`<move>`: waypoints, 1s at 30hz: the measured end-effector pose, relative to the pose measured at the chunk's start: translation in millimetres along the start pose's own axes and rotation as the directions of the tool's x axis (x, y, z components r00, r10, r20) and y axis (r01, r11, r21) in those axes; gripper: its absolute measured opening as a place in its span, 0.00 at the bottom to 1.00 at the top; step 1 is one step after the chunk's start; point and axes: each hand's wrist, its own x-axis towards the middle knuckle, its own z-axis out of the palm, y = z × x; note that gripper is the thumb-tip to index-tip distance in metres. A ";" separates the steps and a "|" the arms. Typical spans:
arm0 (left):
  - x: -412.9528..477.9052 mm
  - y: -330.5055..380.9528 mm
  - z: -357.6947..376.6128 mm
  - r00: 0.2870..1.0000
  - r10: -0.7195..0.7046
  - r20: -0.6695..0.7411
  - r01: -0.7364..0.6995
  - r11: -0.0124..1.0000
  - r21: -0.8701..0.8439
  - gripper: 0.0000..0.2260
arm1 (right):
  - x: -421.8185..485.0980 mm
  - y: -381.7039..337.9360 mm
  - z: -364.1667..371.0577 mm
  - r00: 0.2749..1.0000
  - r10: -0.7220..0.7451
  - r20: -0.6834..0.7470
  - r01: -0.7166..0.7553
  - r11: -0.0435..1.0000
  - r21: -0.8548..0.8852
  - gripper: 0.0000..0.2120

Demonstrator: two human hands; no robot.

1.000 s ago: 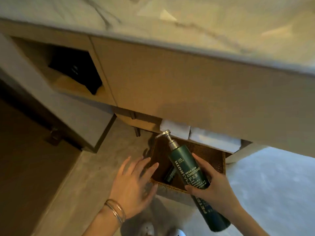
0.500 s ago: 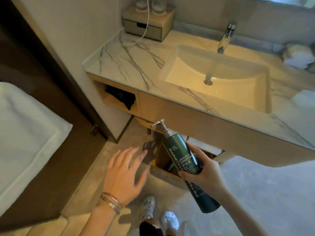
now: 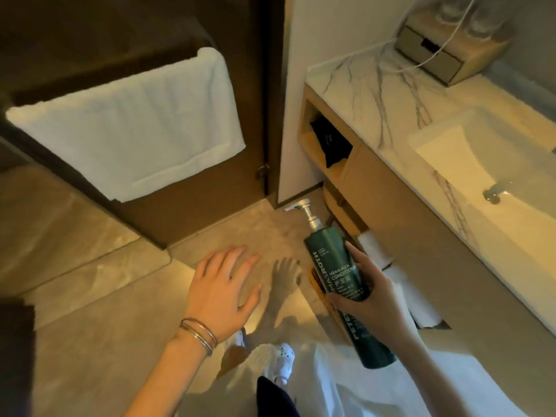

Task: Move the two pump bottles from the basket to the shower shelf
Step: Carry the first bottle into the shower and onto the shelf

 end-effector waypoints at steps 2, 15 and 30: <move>-15.3 -6.2 -5.0 0.998 -0.052 -0.018 0.052 0.999 0.007 0.21 | 6.9 -12.6 8.3 0.997 -0.061 0.039 0.062 0.998 -0.016 0.42; -129.4 -115.7 -54.2 0.916 -0.383 -0.116 0.389 0.920 0.035 0.22 | 46.5 -127.4 142.4 0.901 -0.291 0.323 0.304 0.953 0.013 0.36; -257.9 -300.9 -127.4 0.803 -0.537 -0.261 0.570 0.819 0.071 0.22 | 37.7 -305.8 332.8 0.793 -0.410 0.451 0.390 0.910 0.142 0.39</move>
